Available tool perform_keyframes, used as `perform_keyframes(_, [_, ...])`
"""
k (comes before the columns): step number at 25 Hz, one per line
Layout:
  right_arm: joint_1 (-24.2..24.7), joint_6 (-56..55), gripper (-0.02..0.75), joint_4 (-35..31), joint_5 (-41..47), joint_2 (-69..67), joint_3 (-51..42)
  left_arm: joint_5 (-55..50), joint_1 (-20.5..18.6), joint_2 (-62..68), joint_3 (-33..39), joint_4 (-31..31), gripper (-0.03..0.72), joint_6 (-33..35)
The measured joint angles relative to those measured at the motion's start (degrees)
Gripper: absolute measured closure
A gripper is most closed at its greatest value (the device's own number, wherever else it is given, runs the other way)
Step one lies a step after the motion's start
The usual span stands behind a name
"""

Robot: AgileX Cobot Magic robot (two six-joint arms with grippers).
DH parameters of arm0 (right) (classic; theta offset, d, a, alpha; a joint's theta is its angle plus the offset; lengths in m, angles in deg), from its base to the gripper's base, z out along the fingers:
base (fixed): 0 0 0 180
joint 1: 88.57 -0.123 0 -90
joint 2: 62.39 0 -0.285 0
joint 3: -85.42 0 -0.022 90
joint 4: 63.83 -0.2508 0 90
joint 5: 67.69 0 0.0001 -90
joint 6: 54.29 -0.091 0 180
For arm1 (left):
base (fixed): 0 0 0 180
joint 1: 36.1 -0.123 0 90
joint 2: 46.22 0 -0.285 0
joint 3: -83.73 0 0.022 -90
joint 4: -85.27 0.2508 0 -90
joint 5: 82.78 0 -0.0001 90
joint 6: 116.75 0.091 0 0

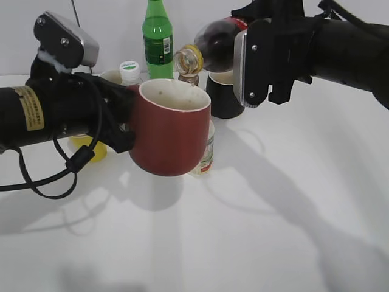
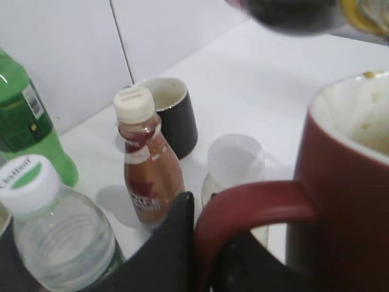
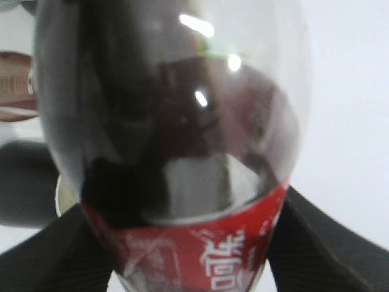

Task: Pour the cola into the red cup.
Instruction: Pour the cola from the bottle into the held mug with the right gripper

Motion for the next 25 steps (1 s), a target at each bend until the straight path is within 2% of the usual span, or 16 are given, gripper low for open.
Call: perform_keyframes(25, [0.00,3.78,0.251,0.06,-1.23,0.00,0.00,1.65,0.00,0.30,0.00,-0.11,0.644,0.00])
